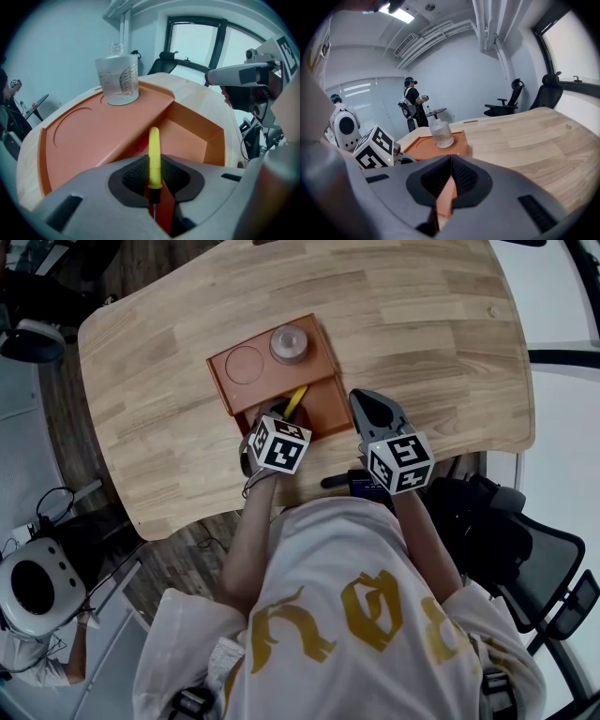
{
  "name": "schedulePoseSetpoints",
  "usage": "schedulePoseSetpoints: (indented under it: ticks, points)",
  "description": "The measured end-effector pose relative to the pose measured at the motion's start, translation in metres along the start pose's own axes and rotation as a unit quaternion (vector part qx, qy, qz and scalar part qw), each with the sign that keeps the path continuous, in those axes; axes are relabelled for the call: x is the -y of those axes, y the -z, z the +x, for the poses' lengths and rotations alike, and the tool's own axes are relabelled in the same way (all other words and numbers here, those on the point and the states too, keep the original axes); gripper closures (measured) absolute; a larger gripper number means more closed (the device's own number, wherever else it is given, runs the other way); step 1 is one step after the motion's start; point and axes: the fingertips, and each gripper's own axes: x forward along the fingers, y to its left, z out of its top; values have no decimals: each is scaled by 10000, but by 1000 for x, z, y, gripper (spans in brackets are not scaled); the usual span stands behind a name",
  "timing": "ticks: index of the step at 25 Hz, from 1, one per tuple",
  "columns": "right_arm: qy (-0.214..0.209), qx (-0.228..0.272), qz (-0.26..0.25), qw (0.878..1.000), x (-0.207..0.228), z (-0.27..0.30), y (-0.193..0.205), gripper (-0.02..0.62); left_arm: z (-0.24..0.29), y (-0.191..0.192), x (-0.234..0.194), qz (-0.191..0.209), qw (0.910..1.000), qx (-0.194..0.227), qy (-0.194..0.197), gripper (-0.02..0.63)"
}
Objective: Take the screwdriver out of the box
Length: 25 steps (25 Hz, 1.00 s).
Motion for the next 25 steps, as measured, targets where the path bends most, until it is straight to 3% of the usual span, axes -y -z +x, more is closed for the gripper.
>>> schedulePoseSetpoints:
  ticks: [14, 19, 25]
  points:
    - [-12, 80, -65, 9999, -6, -4, -7, 583, -12, -2, 8, 317, 9994, 146, 59, 531]
    - [-13, 92, -89, 9999, -10, -7, -7, 583, -22, -14, 17, 391, 9973, 557, 281, 529]
    - [10, 148, -147, 9998, -13, -14, -12, 583, -40, -27, 20, 43, 9922, 1072, 639, 531]
